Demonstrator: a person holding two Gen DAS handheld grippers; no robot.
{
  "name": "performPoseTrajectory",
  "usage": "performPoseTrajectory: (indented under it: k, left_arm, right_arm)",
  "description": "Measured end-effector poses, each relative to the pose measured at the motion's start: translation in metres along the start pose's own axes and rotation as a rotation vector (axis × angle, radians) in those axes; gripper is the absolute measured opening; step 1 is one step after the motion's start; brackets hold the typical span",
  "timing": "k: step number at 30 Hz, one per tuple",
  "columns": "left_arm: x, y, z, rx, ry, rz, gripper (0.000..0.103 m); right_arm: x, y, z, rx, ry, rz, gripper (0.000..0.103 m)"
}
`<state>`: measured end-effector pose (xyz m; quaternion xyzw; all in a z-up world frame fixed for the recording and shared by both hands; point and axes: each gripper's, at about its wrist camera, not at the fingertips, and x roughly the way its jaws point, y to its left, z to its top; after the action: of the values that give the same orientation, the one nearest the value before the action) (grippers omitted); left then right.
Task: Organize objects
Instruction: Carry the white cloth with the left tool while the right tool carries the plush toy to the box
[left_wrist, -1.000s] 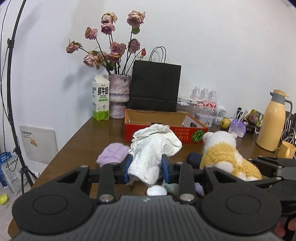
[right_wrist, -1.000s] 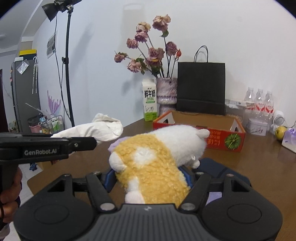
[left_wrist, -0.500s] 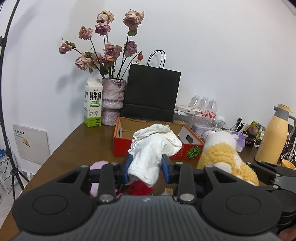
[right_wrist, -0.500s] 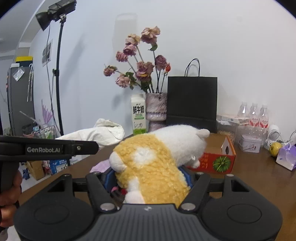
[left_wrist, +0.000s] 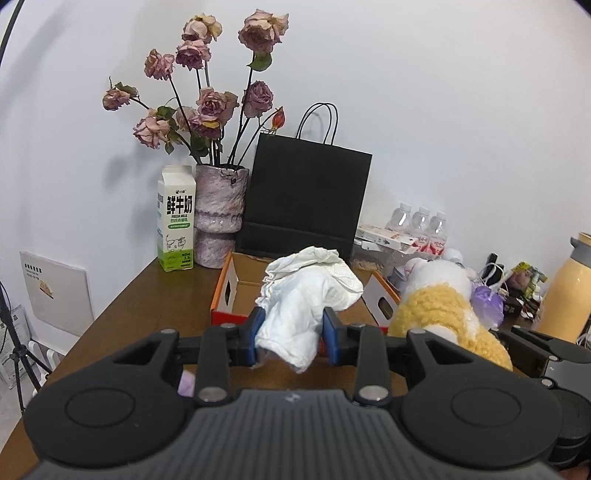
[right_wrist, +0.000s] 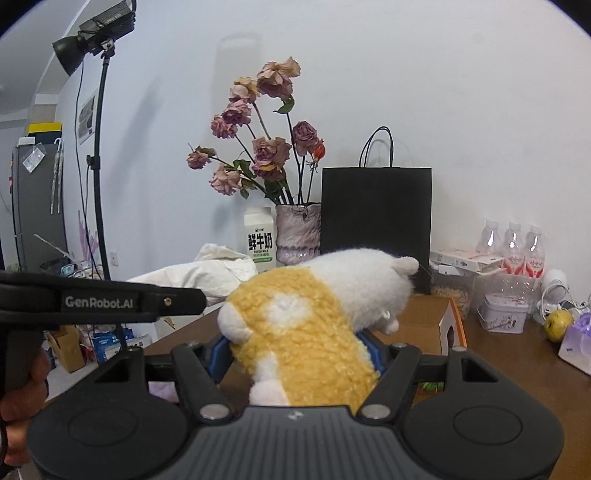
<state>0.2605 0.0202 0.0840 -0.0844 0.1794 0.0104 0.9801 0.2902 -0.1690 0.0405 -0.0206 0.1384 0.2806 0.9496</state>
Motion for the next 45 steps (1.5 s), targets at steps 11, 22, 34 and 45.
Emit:
performPoseTrajectory:
  k: [11, 22, 34, 45]
  left_arm:
    - [0.062, -0.011, 0.033, -0.014, 0.014, 0.031, 0.034]
    - [0.127, -0.016, 0.050, -0.029, 0.060, 0.073, 0.034]
    - [0.210, -0.010, 0.069, -0.022, 0.137, 0.122, 0.034]
    - [0.280, -0.005, 0.052, 0.041, 0.196, 0.215, 0.034]
  right_arm:
    - [0.059, -0.041, 0.026, 0.014, 0.028, 0.020, 0.067]
    - [0.122, -0.071, 0.043, 0.014, 0.065, -0.003, 0.067]
    - [0.203, -0.099, 0.040, 0.078, 0.151, -0.024, 0.067]
    - [0.251, -0.128, 0.006, 0.118, 0.217, -0.118, 0.067]
